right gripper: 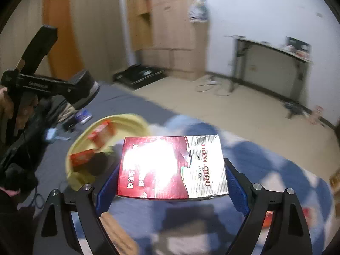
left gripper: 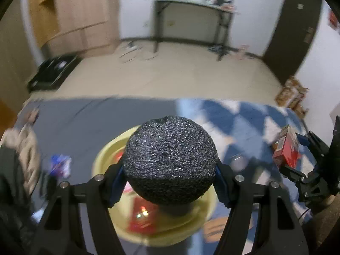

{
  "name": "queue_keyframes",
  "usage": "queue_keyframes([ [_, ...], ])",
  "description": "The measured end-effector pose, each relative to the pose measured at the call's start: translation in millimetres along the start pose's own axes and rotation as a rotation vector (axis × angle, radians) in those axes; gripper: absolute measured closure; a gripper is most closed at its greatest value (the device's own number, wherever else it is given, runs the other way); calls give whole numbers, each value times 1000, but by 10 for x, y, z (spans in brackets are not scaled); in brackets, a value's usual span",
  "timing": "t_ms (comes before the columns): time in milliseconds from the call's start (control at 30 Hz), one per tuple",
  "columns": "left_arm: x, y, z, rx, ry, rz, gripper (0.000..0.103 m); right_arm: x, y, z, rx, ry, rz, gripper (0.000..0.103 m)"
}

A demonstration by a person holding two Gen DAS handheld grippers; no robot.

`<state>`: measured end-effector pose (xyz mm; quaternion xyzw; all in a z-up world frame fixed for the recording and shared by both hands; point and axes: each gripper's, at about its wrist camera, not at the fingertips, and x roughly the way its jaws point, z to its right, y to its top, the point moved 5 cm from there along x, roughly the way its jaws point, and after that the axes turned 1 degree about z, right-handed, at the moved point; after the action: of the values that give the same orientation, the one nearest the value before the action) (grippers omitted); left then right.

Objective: Organize rigid objects
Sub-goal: 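Carry the black pad into the yellow tray while right tool drops the red pack there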

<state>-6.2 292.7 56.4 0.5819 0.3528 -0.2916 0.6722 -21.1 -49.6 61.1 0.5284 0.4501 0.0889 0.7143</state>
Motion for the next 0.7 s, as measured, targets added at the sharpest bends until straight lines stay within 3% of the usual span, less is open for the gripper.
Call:
queue_keyframes([
  [167, 302, -510, -624, -111, 58, -116, 33, 680, 151, -661, -65, 63, -100, 14],
  [300, 681, -810, -889, -163, 59, -205, 32, 1220, 259, -887, -102, 71, -189, 14],
  [467, 989, -763, -872, -168, -5, -199, 32, 1889, 343, -872, -135, 36, -281, 14],
  [700, 1260, -636, -811, -177, -80, -196, 31, 2305, 342, -940, -151, 33, -307, 14],
])
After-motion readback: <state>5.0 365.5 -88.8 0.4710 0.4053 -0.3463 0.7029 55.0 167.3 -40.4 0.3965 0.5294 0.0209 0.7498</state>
